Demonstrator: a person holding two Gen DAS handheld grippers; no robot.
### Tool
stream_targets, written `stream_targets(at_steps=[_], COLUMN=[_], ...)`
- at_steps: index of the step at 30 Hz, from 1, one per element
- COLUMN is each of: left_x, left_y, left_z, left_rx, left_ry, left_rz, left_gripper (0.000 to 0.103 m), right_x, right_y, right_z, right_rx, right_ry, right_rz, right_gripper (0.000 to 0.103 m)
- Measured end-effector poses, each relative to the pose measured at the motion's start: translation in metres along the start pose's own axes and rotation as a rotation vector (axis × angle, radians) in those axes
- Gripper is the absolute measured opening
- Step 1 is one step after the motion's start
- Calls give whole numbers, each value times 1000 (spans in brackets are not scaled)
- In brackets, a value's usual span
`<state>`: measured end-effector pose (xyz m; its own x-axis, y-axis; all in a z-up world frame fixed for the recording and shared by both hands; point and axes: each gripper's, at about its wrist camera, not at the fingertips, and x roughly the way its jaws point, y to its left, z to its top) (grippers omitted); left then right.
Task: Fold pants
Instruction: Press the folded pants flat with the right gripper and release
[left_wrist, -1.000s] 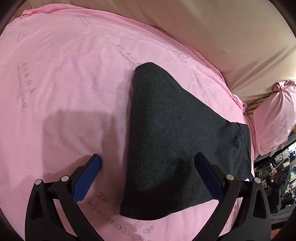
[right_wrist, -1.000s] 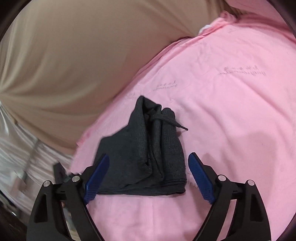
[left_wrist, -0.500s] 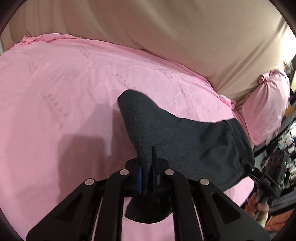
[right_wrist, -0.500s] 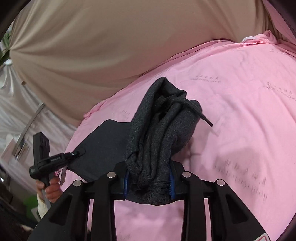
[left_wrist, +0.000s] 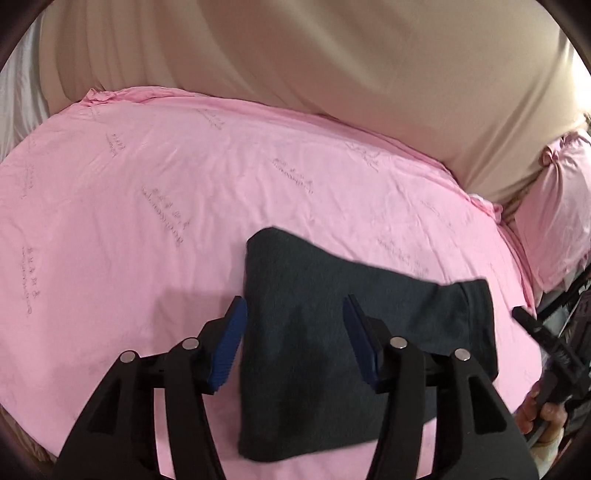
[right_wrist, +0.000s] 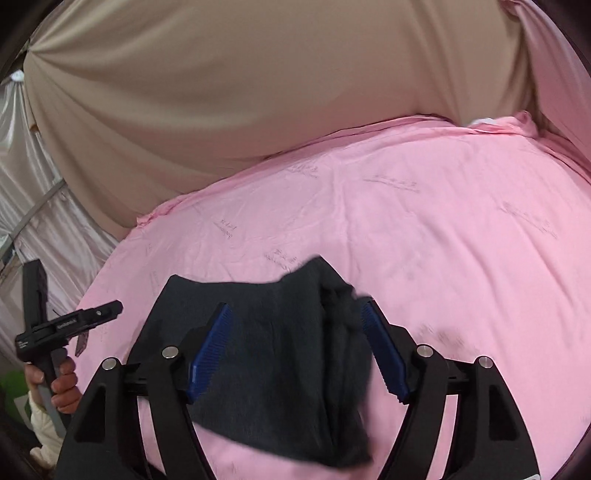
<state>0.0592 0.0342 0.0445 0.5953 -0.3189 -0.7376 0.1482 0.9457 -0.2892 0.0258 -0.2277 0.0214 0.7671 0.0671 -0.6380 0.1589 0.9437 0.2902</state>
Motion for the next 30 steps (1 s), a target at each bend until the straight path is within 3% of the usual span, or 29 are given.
stream_targets(at_steps=[1,2,3,4,7,9,11,12,14,15,17,20,21,23,24,26,28,30], left_x=[8,16,31,45,79,91,91,92,90,86,67,41,37,38,38,31,16,4], left_y=[-6,-7,-11,-11,4,15,17,14,13,15,17,9,5,2,2,1,-4,-11], left_z=[4,6,8,6,-6,-13,-16,-15,-13,-12,-11,-17,-23,-35,-40,-48,-56,-64], left_rx=[-1,3,19,29,46,21,22,32,28,10,-16,5,20,41,44,48,67,84], left_ry=[1,10,34,59,128,161,131,133,138,140,110,69,72,95,107,119,101,90], left_rz=[-5,9,45,85,178,150,159,175,182,176,147,136,145,155,149,134,121,112], left_gripper=[55,57,57,56,56,60,63,63,63,61,61,62,62,62,62,62,62,63], right_x=[14,34,42,36,-1,12,39,32,8,-10,-36,-42,-32,2,4,-14,-34,-34], right_y=[-5,-7,-6,-7,-4,-27,-39,-42,-31,-21,3,29,30,11,2,4,24,38], right_z=[3,5,5,6,3,-8,-20,-21,-14,-12,-13,-36,-46,-68,-72,-68,-65,-70], right_rx=[2,13,41,66,26,54,62,104,110,80,17,-75,-94,-108,-66,10,-73,-138], right_ry=[33,81,100,74,-37,27,97,63,2,-51,-75,-16,28,131,125,99,41,62], right_rz=[-7,-19,3,35,26,-6,-31,5,-22,-30,14,70,60,-96,-72,-26,-49,-72], right_gripper=[65,51,9,8,6,7,8,9,14,21,21,21,20,8,0,0,9,9])
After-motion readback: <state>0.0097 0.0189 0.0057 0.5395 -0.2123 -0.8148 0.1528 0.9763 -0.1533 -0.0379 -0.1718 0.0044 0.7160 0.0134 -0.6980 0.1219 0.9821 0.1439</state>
